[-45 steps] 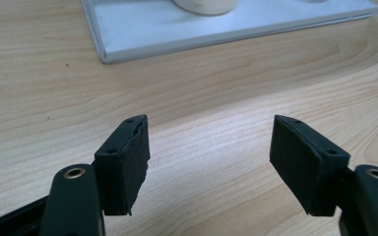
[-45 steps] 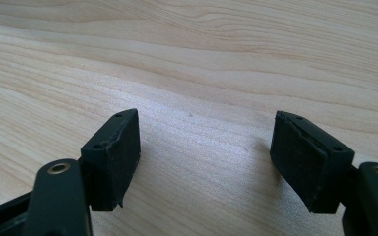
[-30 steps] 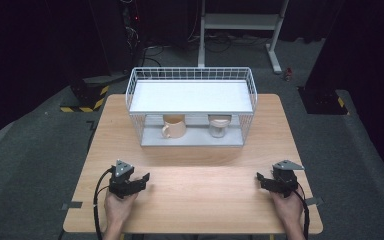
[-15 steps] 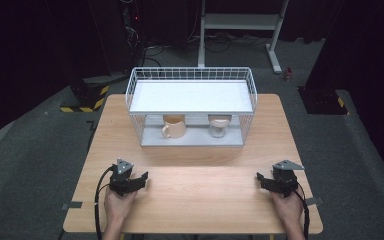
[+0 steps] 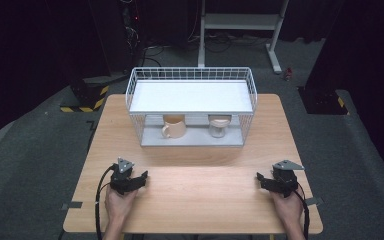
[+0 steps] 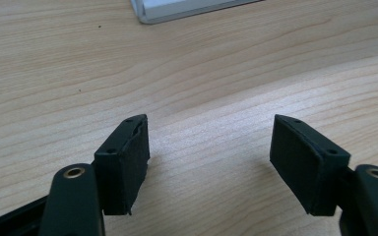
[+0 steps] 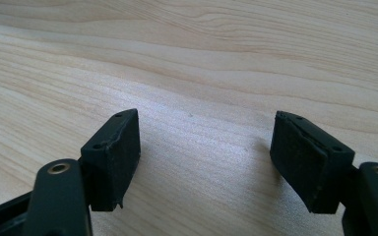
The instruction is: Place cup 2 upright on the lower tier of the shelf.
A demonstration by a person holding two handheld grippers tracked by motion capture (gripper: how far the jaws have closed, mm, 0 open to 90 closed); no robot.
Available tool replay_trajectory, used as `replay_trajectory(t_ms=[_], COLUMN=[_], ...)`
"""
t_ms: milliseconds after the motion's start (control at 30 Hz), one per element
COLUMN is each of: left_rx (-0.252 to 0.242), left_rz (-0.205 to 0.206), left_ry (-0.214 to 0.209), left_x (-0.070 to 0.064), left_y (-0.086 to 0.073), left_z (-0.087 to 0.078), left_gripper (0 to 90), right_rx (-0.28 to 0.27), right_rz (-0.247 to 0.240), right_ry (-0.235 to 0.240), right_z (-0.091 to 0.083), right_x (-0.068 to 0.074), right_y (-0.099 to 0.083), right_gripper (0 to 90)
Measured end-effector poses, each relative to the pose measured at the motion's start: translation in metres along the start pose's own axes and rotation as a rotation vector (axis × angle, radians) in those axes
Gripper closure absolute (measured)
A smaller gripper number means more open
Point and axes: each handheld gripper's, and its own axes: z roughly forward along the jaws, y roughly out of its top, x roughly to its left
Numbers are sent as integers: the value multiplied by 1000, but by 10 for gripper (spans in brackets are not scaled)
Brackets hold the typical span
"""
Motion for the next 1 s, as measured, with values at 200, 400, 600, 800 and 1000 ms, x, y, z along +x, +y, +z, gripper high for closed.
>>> replay_trajectory(t_ms=[200, 400, 600, 800, 1000], left_rx=[7, -15, -15, -11, -11], left_rz=[-1, -9, -13, -8, 0], left_ry=[6, 6, 12, 14, 6], left_x=[0, 1, 0, -1, -1], left_y=[-1, -3, -3, -3, -3], left_z=[3, 5, 5, 5, 5], left_gripper=[314, 305, 293, 289, 289], right_rx=[0, 0, 0, 0, 1], right_rz=[0, 1, 1, 2, 5], right_ry=[0, 0, 1, 2, 1], right_z=[0, 0, 0, 0, 0], right_x=[0, 0, 0, 0, 0], right_y=[0, 0, 0, 0, 0], right_gripper=[274, 275, 274, 274, 275])
